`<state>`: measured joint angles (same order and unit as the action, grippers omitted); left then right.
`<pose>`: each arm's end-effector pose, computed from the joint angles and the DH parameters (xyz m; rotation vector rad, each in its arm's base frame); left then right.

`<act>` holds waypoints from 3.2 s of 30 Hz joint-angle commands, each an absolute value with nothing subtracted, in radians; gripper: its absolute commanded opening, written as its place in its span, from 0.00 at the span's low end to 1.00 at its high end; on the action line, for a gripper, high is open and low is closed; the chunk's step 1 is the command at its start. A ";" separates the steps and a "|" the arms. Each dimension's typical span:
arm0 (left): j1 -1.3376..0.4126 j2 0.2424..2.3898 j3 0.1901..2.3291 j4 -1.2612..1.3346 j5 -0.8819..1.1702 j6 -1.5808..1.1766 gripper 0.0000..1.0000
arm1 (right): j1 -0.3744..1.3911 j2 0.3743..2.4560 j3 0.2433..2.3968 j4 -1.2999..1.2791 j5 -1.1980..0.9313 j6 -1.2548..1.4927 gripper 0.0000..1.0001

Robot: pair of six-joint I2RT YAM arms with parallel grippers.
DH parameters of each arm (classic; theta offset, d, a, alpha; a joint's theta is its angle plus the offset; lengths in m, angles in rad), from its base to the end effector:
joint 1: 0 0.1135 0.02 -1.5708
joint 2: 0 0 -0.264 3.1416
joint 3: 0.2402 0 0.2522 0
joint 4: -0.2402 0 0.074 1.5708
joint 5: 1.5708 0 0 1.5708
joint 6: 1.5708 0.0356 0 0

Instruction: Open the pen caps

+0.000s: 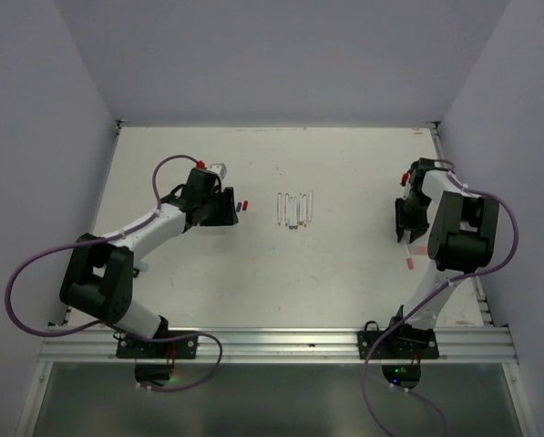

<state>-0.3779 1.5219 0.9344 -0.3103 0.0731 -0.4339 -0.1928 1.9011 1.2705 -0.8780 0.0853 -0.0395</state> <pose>0.2895 -0.1177 0.2057 -0.0383 2.5170 -0.4322 0.3387 -0.0692 0.1580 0.2405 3.0771 -0.1420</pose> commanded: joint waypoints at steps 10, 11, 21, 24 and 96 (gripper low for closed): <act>-0.357 1.493 0.936 -0.279 0.084 -0.405 0.60 | -0.193 1.941 1.282 -0.836 0.055 -0.061 0.17; -0.357 1.490 0.936 -0.281 0.083 -0.403 0.60 | -0.186 1.939 1.281 -0.833 0.054 -0.055 0.10; -0.356 1.470 1.017 -0.365 0.072 -0.391 0.60 | -0.060 1.871 1.611 -0.972 0.021 0.152 0.00; -0.356 1.447 1.054 -0.338 0.203 -0.379 0.59 | -0.022 1.893 1.784 -1.025 -0.191 0.291 0.00; -0.284 1.575 0.706 1.322 1.201 -1.523 0.00 | 0.413 1.864 1.223 0.947 -0.813 1.408 0.00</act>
<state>-0.2783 1.5608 0.7311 1.0214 1.0302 -1.3602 0.4156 1.8481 1.2247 0.7937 -0.8703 1.3331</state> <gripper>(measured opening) 0.085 0.150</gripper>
